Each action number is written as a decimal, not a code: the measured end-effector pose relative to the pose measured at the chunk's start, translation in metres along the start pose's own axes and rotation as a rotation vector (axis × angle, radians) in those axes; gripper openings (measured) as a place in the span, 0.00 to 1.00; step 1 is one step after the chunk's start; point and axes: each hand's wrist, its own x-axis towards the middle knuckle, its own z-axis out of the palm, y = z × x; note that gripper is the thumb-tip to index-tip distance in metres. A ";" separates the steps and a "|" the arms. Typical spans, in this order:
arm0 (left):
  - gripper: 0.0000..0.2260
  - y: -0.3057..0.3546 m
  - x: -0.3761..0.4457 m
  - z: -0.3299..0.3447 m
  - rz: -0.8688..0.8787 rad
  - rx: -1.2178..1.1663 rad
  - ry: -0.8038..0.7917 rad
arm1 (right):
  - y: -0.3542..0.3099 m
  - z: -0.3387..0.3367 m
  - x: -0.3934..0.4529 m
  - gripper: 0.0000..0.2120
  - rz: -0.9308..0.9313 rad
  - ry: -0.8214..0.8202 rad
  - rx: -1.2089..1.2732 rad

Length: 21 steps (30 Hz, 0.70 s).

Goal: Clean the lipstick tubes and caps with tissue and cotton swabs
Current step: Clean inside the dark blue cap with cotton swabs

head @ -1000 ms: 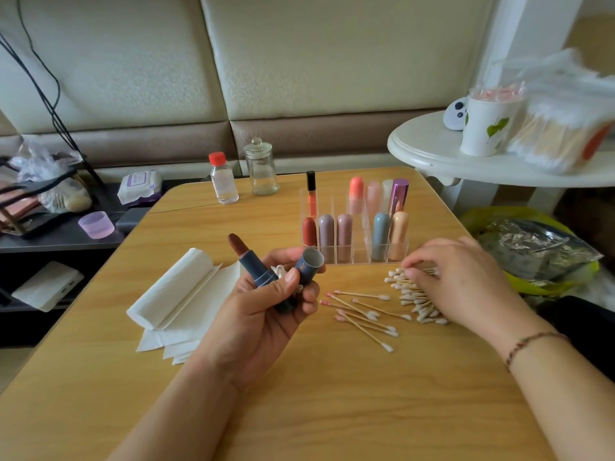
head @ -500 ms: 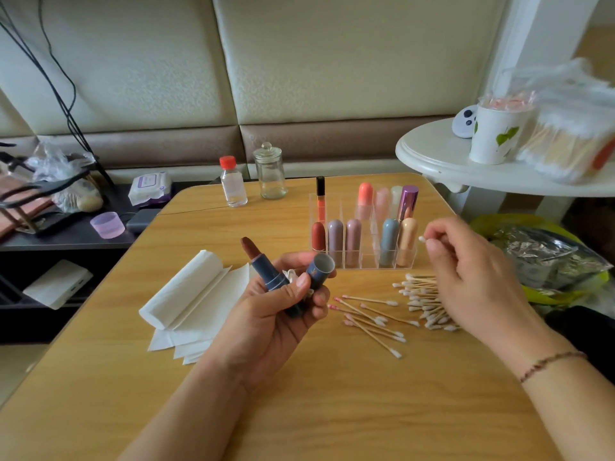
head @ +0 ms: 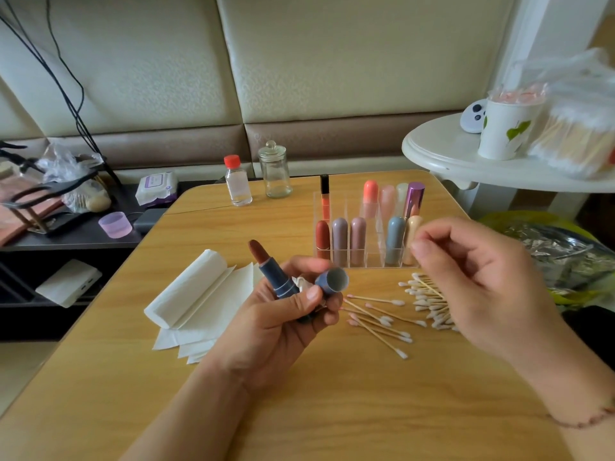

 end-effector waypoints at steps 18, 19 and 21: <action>0.09 -0.001 -0.002 0.001 -0.028 -0.099 -0.141 | -0.048 0.010 -0.007 0.15 -0.185 -0.020 -0.145; 0.09 -0.001 -0.002 0.001 -0.029 -0.089 -0.148 | -0.050 0.011 -0.008 0.15 -0.186 0.005 -0.140; 0.09 -0.002 -0.002 0.002 -0.030 -0.069 -0.156 | -0.050 0.013 -0.009 0.12 -0.188 0.049 -0.125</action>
